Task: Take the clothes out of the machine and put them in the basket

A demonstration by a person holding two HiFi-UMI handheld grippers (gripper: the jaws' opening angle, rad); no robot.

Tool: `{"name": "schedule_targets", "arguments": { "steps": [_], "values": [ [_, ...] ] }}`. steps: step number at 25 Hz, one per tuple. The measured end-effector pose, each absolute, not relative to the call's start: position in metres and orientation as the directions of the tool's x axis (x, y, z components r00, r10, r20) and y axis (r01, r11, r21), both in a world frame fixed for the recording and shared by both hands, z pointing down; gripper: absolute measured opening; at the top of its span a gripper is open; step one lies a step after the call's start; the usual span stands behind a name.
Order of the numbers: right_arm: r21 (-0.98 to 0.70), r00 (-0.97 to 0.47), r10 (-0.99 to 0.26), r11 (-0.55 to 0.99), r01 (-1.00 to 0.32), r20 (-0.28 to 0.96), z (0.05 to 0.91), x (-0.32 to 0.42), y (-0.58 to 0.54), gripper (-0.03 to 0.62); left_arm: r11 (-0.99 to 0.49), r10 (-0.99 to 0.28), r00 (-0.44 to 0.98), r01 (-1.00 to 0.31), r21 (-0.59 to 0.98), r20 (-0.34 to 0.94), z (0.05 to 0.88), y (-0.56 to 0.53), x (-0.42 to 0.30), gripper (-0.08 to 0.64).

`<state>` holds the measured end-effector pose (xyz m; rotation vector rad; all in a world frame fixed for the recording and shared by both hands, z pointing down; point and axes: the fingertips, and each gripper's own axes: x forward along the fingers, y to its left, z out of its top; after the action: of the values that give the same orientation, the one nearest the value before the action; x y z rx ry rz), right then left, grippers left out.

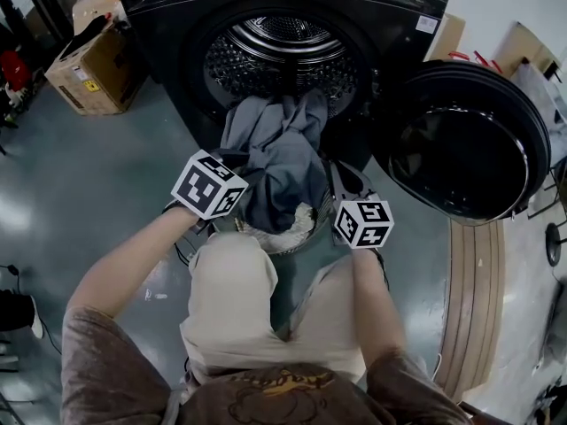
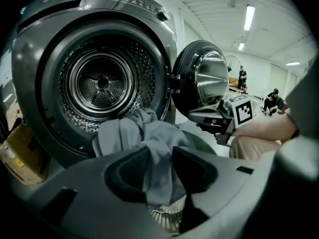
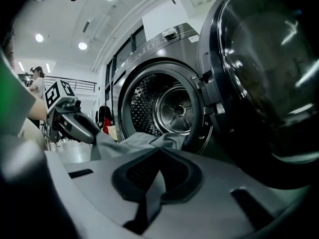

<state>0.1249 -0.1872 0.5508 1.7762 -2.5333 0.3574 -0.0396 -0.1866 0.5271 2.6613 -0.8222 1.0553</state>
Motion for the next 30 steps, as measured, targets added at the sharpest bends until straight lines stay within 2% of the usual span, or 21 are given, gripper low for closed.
{"name": "schedule_targets", "arguments": {
  "steps": [3, 7, 20, 22, 27, 30],
  "values": [
    [-0.171, -0.351, -0.924, 0.326, -0.93, 0.151, 0.548, 0.123, -0.186, -0.003, -0.811, -0.48, 0.598, -0.581, -0.066, 0.642, 0.529, -0.209, -0.039, 0.231],
    [-0.158, -0.351, -0.924, 0.328, -0.932, 0.154, 0.546, 0.122, -0.184, -0.003, -0.785, -0.514, 0.591, -0.616, -0.063, 0.622, 0.541, -0.246, -0.031, 0.271],
    [-0.125, -0.304, -0.936, 0.285, -0.95, 0.178, 0.544, 0.132, -0.176, -0.003, -0.633, -0.643, 0.463, -0.77, -0.083, 0.61, 0.609, -0.376, -0.002, 0.296],
    [-0.128, -0.296, -0.939, 0.276, -0.953, 0.178, 0.543, 0.133, -0.176, -0.003, -0.597, -0.667, 0.438, -0.798, -0.082, 0.603, 0.61, -0.385, -0.003, 0.282],
    [-0.126, -0.293, -0.94, 0.274, -0.953, 0.175, 0.543, 0.134, -0.178, -0.003, -0.549, -0.74, 0.367, -0.813, -0.192, 0.563, 0.61, -0.394, -0.004, 0.175],
    [-0.127, -0.303, -0.937, 0.283, -0.951, 0.177, 0.544, 0.128, -0.18, -0.003, -0.54, -0.744, 0.357, -0.819, -0.193, 0.565, 0.608, -0.393, -0.01, 0.044]
  ]
}}
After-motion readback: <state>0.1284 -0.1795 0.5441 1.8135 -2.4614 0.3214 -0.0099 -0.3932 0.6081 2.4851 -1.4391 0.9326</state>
